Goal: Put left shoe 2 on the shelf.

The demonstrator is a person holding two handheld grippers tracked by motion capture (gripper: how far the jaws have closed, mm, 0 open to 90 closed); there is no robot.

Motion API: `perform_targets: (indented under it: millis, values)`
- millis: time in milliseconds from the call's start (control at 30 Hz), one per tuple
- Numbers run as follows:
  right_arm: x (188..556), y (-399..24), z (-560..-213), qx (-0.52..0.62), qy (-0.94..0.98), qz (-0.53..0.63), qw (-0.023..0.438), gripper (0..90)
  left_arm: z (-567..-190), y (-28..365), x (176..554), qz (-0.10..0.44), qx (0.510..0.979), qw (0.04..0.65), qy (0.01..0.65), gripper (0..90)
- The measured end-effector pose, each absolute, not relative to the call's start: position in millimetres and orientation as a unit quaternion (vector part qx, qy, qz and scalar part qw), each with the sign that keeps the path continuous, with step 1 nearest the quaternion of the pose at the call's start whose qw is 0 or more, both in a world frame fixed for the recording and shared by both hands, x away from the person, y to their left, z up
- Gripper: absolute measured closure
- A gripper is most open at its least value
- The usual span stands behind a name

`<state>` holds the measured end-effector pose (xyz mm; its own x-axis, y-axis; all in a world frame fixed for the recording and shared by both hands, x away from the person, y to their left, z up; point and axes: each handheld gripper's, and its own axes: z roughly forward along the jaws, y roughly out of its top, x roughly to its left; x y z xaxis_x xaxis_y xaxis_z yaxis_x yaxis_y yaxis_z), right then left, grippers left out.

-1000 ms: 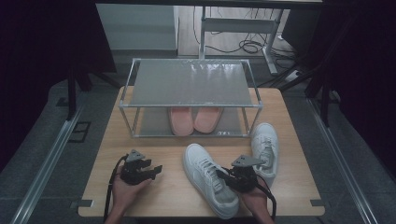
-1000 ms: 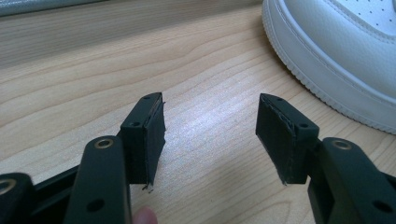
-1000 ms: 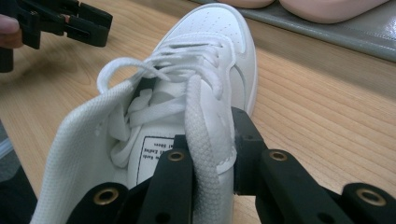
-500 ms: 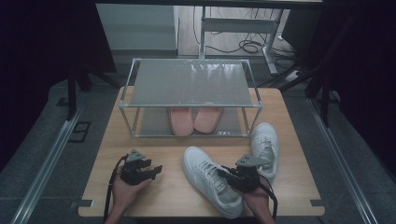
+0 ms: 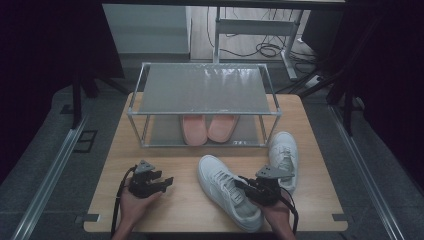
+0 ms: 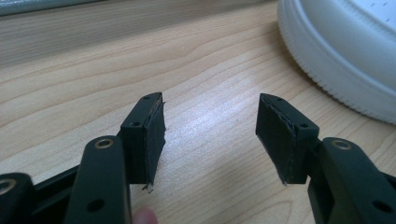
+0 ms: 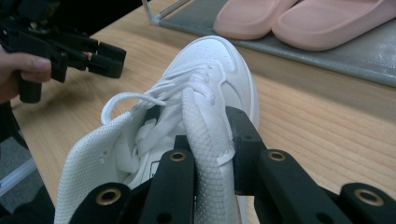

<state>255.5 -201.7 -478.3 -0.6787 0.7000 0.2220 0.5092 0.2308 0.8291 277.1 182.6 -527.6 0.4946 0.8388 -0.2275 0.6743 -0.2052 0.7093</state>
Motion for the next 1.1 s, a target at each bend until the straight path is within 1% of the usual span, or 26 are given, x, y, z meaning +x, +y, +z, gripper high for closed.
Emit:
perform_targets:
  millis: [467,867,1100]
  values:
    - [254.9,-208.5,-461.5,0.387,0.753,0.524,0.096,81.5,-527.8,182.5,277.1,0.104,0.77,0.394,0.492,42.9]
    - [253.7,-210.9,-431.1,0.364,0.73,0.571,0.091,81.5,-529.0,181.3,277.6,0.101,0.771,0.393,0.492,42.9]
    - [255.8,-210.0,-421.1,0.358,0.723,0.583,0.093,81.5,-529.2,181.3,277.7,0.101,0.771,0.392,0.491,42.9]
